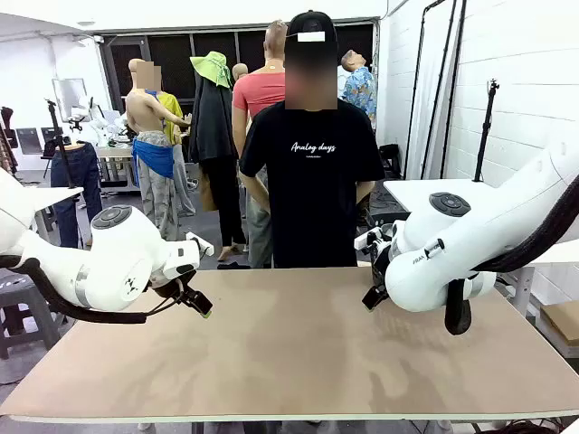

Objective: Fold the training pants.
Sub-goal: Grab both ends of the Training pants handed by a person.

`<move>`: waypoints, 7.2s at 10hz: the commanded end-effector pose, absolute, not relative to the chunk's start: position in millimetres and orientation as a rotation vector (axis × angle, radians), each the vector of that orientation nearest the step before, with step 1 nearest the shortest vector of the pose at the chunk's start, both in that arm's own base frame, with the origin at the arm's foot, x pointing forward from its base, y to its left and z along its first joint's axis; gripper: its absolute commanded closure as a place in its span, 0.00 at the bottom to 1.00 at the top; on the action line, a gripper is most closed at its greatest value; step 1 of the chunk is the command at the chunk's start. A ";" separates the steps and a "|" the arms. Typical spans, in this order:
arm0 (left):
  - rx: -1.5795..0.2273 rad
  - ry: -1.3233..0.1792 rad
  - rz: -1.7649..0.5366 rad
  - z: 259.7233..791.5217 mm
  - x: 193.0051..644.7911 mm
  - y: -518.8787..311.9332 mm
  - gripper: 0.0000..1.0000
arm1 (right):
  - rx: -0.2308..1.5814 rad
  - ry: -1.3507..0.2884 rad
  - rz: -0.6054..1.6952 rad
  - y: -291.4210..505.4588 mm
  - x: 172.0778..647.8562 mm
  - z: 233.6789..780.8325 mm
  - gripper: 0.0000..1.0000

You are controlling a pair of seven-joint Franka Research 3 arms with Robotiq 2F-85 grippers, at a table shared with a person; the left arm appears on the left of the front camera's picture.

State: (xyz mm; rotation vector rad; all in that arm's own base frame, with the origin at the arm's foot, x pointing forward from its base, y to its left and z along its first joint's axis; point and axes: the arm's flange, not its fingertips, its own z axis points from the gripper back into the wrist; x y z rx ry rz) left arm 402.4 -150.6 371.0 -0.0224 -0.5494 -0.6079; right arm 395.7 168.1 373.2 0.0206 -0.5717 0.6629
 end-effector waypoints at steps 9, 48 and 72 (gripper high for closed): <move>-0.022 -0.550 -0.608 371.0 402.4 -150.7 0.00 | 0.021 -0.572 0.663 168.1 395.7 373.2 0.00; 0.018 -0.677 -0.673 560.8 300.2 -174.2 0.00 | 0.089 -0.715 0.760 155.9 292.4 562.6 0.00; 0.018 -0.677 -0.673 560.8 300.2 -174.2 0.00 | 0.089 -0.715 0.760 155.9 292.4 562.6 0.00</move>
